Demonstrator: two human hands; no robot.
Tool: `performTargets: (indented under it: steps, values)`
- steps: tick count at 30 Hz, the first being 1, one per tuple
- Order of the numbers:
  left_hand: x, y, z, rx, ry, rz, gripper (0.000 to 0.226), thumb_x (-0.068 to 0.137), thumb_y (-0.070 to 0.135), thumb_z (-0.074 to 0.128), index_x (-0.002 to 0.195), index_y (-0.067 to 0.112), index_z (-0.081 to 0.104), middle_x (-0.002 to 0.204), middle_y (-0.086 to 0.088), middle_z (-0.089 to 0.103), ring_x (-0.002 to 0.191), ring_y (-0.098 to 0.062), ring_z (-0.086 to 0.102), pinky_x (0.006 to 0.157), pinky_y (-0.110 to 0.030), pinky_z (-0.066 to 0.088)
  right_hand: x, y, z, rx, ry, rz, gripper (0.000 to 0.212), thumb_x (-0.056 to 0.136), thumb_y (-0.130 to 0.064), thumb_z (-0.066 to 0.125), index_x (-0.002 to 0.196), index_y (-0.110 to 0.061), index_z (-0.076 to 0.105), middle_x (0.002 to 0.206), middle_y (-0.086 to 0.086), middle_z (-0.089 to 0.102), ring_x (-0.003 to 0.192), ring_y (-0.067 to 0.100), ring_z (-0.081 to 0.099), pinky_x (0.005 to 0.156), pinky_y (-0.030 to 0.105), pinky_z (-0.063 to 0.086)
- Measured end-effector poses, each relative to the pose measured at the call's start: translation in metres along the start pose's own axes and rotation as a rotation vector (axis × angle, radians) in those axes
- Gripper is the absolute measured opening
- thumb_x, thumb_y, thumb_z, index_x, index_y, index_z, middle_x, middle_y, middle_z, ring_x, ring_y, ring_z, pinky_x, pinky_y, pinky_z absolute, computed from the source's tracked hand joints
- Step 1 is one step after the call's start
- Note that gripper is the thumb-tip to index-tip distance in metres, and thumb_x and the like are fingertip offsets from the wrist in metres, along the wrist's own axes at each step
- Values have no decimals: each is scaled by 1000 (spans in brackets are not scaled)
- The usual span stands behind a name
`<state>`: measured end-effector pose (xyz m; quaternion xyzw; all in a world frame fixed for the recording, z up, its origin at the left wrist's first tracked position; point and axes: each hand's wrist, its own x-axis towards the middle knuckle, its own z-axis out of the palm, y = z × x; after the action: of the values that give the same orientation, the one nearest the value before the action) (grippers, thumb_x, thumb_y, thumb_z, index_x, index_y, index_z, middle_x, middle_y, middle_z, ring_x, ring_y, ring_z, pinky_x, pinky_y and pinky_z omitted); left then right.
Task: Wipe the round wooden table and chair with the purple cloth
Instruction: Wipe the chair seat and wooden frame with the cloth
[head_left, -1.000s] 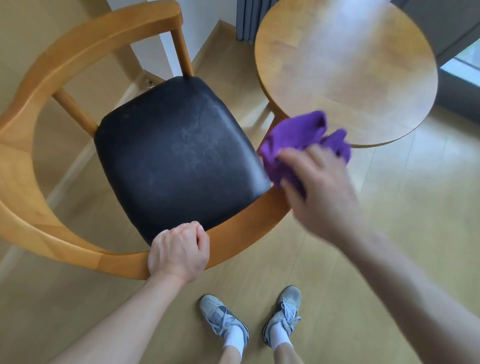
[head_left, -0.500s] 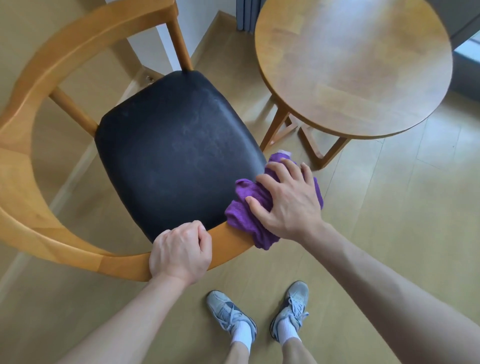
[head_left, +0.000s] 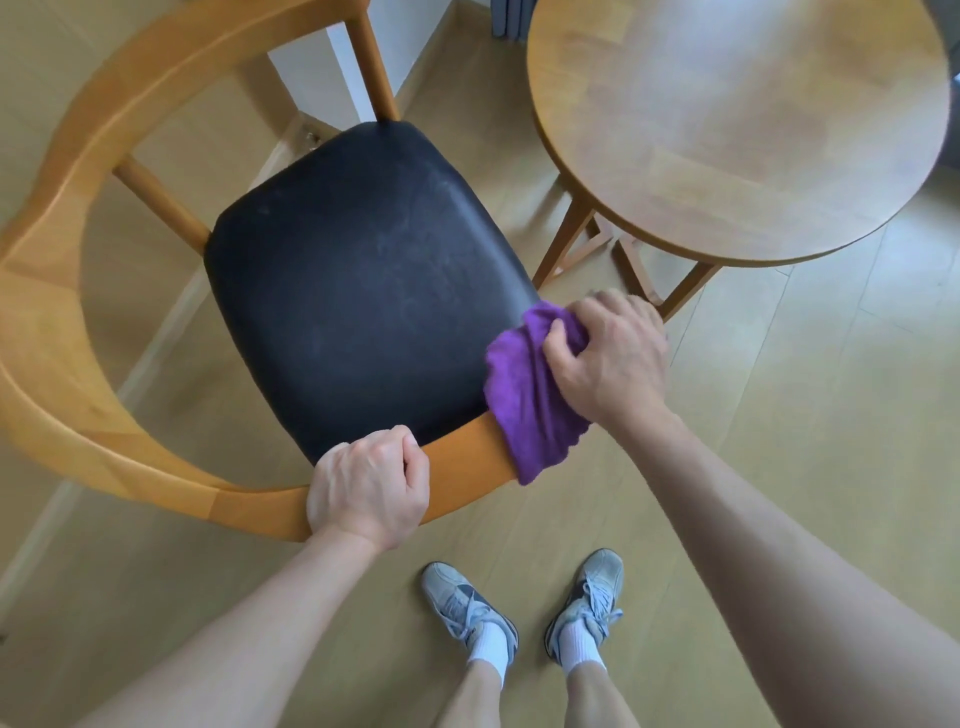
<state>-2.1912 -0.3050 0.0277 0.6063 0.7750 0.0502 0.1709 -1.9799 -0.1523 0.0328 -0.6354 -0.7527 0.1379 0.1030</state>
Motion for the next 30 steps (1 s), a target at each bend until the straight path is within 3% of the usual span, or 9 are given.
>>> performTargets:
  steps: [3,5,8,11,13,18,21,25,30]
  values:
    - [1,0,1,-5,10,4,39,93,34,22,63,23,43,55,11,45,45,-11,34,54,-29,26,-4,-21,4,133,115,365,32,90,-44,48,98,-20,68,107,0,62,108,24,52,106,41,40]
    - [1,-1,1,-6,0,4,40,93,35,21,63,22,45,56,9,47,46,-15,39,56,-30,29,-20,-35,9,93,157,328,29,90,-40,52,104,-20,68,117,0,62,120,24,49,114,46,34]
    - [1,-1,1,-4,-2,17,38,92,35,22,64,21,43,58,7,47,50,-24,43,58,-31,31,-45,-32,10,-68,53,-109,32,94,-41,50,110,-20,69,128,3,62,134,29,46,123,50,21]
    - [3,0,1,10,-8,7,33,93,30,29,65,19,43,61,-1,56,56,-35,54,61,-33,30,-35,-9,1,-95,-117,-589,37,95,-40,52,114,-15,70,123,8,65,123,32,55,116,47,33]
    - [4,0,0,17,-29,-11,33,93,30,30,65,19,43,64,-2,59,61,-35,57,61,-34,31,-25,-1,0,-70,-113,-657,35,91,-37,56,110,-12,71,114,9,67,110,32,61,106,42,42]
    - [5,-6,-4,-30,-111,5,40,103,31,24,68,22,42,65,6,50,63,-25,53,64,-36,36,-36,-13,16,118,146,-257,19,82,-29,62,93,-16,71,99,1,68,101,26,61,101,37,43]
    - [-1,-30,-12,-26,-176,64,46,107,38,23,71,24,48,71,8,55,69,-19,59,70,-39,49,-36,-12,19,133,166,-196,20,83,-31,58,92,-18,70,99,-1,68,102,25,60,103,38,42]
    - [-18,-94,-36,175,-160,53,65,103,46,2,70,24,53,72,9,59,71,-17,58,80,-41,46,-34,-26,19,96,165,-26,24,85,-33,54,91,-17,71,101,0,68,110,24,58,120,41,29]
    - [-18,-123,-41,276,-81,219,51,99,38,13,62,26,46,57,9,49,52,-16,49,67,-36,47,-69,-64,27,-80,90,30,30,94,-33,49,104,-13,70,119,7,66,138,30,45,127,48,15]
